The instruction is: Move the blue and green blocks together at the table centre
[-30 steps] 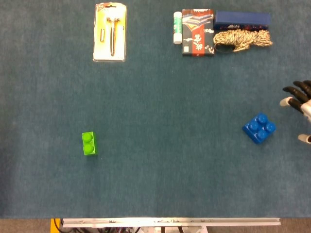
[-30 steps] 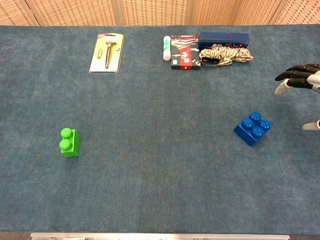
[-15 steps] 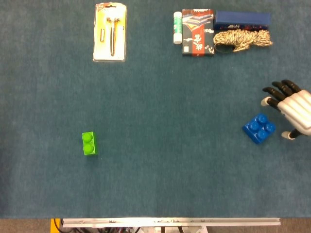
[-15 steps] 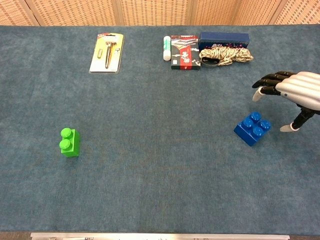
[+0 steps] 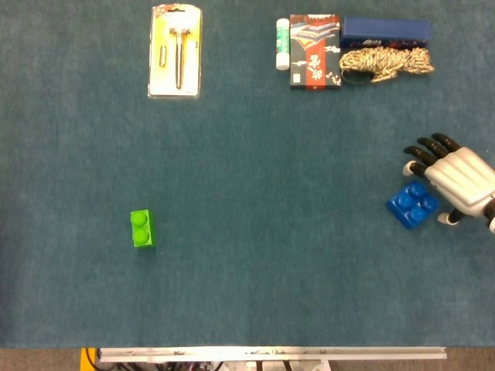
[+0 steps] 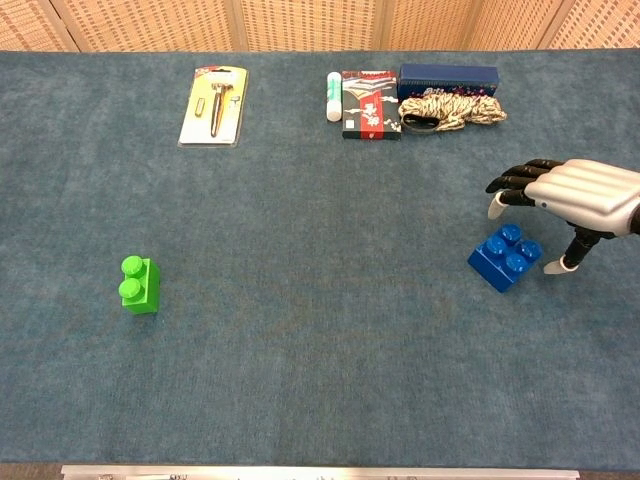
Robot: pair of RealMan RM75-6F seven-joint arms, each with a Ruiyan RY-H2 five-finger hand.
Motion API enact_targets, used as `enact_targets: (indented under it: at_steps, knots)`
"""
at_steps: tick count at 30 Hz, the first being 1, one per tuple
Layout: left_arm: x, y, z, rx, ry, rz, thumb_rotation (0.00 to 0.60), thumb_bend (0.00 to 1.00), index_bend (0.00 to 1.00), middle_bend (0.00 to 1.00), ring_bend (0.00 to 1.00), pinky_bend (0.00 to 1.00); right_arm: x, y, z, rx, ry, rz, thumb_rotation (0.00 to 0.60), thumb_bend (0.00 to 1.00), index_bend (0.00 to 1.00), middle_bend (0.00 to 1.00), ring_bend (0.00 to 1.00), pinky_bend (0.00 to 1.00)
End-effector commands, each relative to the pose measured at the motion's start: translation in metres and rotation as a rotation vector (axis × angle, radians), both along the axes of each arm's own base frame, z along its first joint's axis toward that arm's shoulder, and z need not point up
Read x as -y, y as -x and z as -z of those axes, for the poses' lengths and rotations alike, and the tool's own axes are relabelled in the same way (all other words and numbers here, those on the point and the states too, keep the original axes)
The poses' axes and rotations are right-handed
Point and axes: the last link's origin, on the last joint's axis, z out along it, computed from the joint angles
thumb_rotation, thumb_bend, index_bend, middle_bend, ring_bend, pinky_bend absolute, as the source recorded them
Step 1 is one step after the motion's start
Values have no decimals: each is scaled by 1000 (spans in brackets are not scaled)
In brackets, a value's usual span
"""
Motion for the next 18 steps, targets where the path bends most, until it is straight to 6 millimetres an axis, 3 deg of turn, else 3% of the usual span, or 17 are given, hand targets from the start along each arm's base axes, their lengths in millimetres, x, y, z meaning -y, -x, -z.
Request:
enact_targets:
  at_steps: [1,10,18]
  knots:
    - [0,0,0,0,0,0,600,0,457,399,275,447,1,1,3,-10,5,-9,600,40,278,118,22,69]
    - [1,-1,-1,4,-2,2,600,0,457,399,275,447,2,3,14,-19,17,-15,600,40,291,118,22,69]
    - [1,-1,-1,4,-1,3,600,0,457,400,275,447,3,3,20,-6,26,-20,600,42,428,120,21,69]
